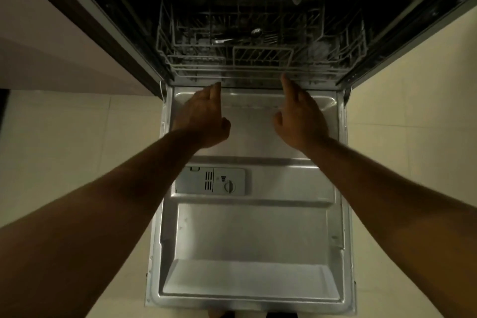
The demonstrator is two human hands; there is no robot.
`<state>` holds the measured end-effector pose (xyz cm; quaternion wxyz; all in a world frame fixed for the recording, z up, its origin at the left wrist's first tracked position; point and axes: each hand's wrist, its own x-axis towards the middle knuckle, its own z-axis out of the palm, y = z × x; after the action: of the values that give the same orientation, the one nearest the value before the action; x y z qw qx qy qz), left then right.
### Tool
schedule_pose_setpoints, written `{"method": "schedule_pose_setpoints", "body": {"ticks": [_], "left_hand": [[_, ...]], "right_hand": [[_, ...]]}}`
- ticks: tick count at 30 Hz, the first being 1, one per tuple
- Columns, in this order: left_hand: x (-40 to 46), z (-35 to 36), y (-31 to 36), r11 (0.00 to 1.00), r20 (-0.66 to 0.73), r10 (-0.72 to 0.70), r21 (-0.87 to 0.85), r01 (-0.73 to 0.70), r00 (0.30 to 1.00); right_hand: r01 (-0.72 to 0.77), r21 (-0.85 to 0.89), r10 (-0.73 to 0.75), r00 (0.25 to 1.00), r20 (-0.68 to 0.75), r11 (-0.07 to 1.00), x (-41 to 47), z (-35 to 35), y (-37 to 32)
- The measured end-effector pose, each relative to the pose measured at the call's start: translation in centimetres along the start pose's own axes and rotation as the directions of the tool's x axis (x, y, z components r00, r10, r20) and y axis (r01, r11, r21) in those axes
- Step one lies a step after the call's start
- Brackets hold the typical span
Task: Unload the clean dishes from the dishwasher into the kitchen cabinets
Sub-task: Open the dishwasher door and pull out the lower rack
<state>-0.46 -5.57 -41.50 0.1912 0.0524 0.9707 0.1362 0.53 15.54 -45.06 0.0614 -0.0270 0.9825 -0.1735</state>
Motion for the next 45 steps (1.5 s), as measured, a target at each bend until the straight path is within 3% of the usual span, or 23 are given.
{"method": "schedule_pose_setpoints", "body": {"ticks": [4, 11, 16, 18, 27, 45], "left_hand": [[3.5, 0.2, 0.2, 0.999, -0.037, 0.016, 0.045, -0.014, 0.999], [7.1, 1.8, -0.6, 0.986, -0.024, 0.017, 0.168, -0.013, 1.000], [7.9, 2.0, -0.9, 0.981, -0.042, 0.012, 0.195, -0.004, 0.999], [8.3, 2.0, -0.6, 0.975, -0.069, 0.020, 0.222, -0.004, 0.997], [7.3, 2.8, 0.4, 0.978, -0.113, -0.065, 0.192, 0.086, 0.991], [-1.1, 3.7, 0.6, 0.983, 0.055, -0.085, 0.167, 0.074, 0.995]], "right_hand": [[-0.017, -0.083, 0.018, 1.000, 0.007, 0.996, 3.1, 0.0, 1.9], [0.040, -0.217, -0.009, 0.990, 0.142, 0.975, 5.0, 1.6, 4.0], [0.025, -0.245, -0.019, 1.000, 0.025, 0.969, 5.8, 1.3, 3.8], [0.015, -0.265, -0.001, 0.999, 0.052, 0.964, 6.3, 0.9, 4.0], [0.000, -0.228, 0.020, 0.996, 0.087, 0.974, 5.5, 0.9, 3.6], [-0.007, -0.173, 0.050, 0.968, 0.245, 0.985, -2.9, 0.9, 3.3]]}}
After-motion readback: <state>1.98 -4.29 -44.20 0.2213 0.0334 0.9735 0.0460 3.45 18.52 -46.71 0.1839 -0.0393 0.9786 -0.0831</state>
